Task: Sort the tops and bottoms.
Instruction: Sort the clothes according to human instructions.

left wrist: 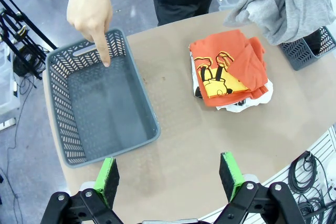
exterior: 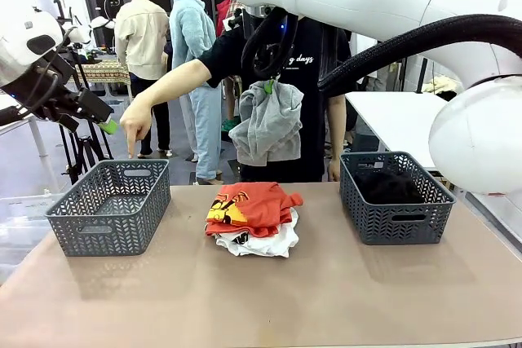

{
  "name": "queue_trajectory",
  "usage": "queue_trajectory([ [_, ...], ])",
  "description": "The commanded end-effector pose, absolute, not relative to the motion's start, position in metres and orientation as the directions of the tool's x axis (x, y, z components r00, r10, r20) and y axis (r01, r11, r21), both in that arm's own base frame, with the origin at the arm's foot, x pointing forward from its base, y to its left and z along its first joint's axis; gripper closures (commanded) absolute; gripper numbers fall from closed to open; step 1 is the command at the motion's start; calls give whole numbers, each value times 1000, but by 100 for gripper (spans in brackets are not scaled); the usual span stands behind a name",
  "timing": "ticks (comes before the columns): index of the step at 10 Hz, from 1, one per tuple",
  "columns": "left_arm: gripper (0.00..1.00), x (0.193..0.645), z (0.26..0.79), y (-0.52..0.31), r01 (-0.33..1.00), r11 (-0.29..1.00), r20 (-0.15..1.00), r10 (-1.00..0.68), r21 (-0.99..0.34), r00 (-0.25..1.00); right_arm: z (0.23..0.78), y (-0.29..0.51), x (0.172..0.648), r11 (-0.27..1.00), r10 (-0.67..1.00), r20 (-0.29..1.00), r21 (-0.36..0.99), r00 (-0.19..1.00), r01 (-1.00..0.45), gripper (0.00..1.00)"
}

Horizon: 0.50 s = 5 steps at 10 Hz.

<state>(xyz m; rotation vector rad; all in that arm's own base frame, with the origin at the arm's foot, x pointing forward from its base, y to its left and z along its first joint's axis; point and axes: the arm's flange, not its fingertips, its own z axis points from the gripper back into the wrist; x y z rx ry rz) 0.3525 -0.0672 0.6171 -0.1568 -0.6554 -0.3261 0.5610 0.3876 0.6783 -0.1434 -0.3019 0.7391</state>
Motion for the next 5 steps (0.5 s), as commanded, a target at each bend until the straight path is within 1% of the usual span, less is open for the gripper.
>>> queue_trajectory([
  [1,0,351,615,-66,343,938,620,-242,-47,747,680,386,557,739,674,219,-235,706,-632,100],
  [5,0,351,615,-66,343,938,620,-242,-47,747,680,386,557,739,674,219,-235,706,-632,100],
])
